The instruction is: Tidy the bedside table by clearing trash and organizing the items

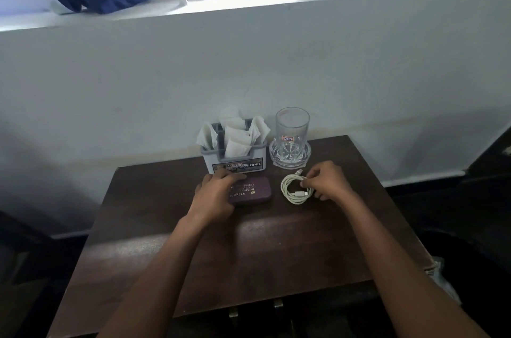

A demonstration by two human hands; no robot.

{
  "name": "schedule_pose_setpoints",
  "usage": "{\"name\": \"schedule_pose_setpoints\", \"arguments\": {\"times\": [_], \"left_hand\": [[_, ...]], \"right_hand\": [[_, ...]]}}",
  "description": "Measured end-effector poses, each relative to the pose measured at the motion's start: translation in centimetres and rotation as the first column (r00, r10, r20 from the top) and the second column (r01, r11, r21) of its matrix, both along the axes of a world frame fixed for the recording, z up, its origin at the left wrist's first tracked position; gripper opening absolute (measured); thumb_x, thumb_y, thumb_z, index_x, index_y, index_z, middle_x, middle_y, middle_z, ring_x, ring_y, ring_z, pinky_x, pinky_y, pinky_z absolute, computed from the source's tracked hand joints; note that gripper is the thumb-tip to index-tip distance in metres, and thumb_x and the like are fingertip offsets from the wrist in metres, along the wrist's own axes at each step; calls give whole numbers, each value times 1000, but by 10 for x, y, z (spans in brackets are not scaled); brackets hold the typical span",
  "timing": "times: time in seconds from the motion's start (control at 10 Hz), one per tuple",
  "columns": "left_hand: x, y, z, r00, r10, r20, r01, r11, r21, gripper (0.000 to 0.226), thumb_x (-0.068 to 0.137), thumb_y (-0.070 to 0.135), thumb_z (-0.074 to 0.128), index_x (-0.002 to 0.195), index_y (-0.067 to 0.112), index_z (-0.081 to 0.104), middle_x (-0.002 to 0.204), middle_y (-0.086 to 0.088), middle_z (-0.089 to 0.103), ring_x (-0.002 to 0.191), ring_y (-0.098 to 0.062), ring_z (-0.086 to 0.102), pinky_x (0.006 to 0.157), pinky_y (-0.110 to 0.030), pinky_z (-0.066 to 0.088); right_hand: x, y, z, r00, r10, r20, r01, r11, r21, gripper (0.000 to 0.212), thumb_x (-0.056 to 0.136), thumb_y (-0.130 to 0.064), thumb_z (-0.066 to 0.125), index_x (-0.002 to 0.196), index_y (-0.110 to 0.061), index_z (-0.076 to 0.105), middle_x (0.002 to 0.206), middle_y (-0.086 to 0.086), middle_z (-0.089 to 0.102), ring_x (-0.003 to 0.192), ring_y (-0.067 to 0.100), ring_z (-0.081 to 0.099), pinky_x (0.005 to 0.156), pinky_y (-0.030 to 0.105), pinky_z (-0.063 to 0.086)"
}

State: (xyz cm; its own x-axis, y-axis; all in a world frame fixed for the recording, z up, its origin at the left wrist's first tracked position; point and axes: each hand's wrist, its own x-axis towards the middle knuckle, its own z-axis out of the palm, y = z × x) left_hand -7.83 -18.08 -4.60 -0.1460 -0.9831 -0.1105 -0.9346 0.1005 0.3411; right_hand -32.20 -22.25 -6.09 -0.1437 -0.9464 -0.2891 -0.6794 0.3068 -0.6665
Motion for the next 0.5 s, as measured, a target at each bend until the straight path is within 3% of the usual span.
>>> {"name": "schedule_pose_setpoints", "arguments": {"times": [0.2, 0.4, 0.5], "left_hand": [[-1, -3, -1, 1000, 9, -6, -9, 1000, -2, 72, 74, 5, 59, 137, 34, 41, 137, 1, 40, 124, -29, 36, 100, -42, 34], [-1, -4, 0, 999, 14, 30, -14, 1000, 11, 74, 74, 15, 65, 139, 37, 37, 141, 2, 36, 129, -27, 33, 109, -45, 24], [0, 3, 1, 996, 20, 88, -19, 1000, -11, 79, 73, 32, 70, 142, 39, 31, 148, 4, 29, 136, -27, 24, 114, -50, 12]], "right_hand": [[0, -3, -1, 998, -58, -9, 58, 998, -21, 13, 73, -20, 71, 71, -15, 59, 56, 5, 62, 60, 25, 67, 64, 41, 59], [-4, -2, -1, 996, -73, 54, 73, 997, -1, 21, 74, -30, 72, 77, -15, 58, 66, 8, 65, 58, 24, 65, 62, 38, 57], [0, 6, 6, 989, -146, -13, 144, 984, -105, 31, 77, -43, 67, 84, -15, 56, 83, 8, 66, 79, 30, 65, 68, 37, 52]]}}
